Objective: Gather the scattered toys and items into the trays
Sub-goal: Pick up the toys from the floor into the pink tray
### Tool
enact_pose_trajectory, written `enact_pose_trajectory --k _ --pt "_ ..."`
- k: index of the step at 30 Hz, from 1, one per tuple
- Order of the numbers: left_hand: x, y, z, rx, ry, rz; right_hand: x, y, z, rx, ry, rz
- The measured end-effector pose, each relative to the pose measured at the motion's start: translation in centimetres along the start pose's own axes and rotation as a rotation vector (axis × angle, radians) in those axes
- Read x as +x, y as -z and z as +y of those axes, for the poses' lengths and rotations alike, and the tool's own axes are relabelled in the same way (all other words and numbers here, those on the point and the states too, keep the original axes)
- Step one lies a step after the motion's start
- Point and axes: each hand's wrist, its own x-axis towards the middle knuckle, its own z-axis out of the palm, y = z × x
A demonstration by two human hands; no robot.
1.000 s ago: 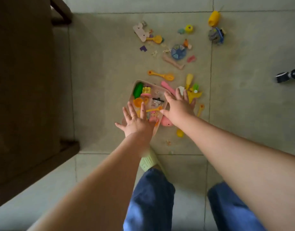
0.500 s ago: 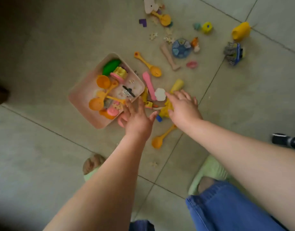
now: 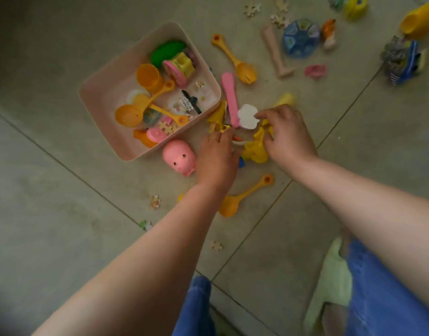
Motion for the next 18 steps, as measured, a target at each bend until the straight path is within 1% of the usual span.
enact_pose_trajectory --k 4,6,8,9,10,13,14,16,18 --pt "2.0 -0.5 -1.2 0.137 -0.342 0.050 2.3 -1.1 0.4 -0.035 0.044 0.012" --pt "2.7 -1.0 -1.5 0.212 -0.445 0.047 3.5 -1.3 0.7 -0.076 0.098 -0.032" --pt "3.5 -1.5 -1.4 0.340 -0.568 -0.018 5.2 -1.2 1.2 -0.114 0.146 -0.075" --pt "4.0 -1.6 -1.3 0.417 -0.636 -0.051 6.2 -1.2 1.4 -0.123 0.142 -0.085" --pt "4.6 -1.8 -1.1 0.480 -0.694 -0.053 7.0 -1.0 1.6 -0.127 0.131 -0.095" --pt "5.9 -1.4 0.3 0.565 -0.696 -0.120 9.4 -0.3 2.4 -0.148 0.038 -0.136" --pt "5.8 -1.4 0.9 0.612 -0.731 -0.094 9.4 0.4 2.8 -0.182 0.045 -0.125" --pt "5.7 -1.7 1.8 0.664 -0.773 -0.115 9.7 0.6 3.7 -0.202 0.045 -0.224" --pt "5.0 -2.4 2.4 0.687 -0.754 -0.148 9.1 0.3 4.7 -0.230 0.036 -0.331"
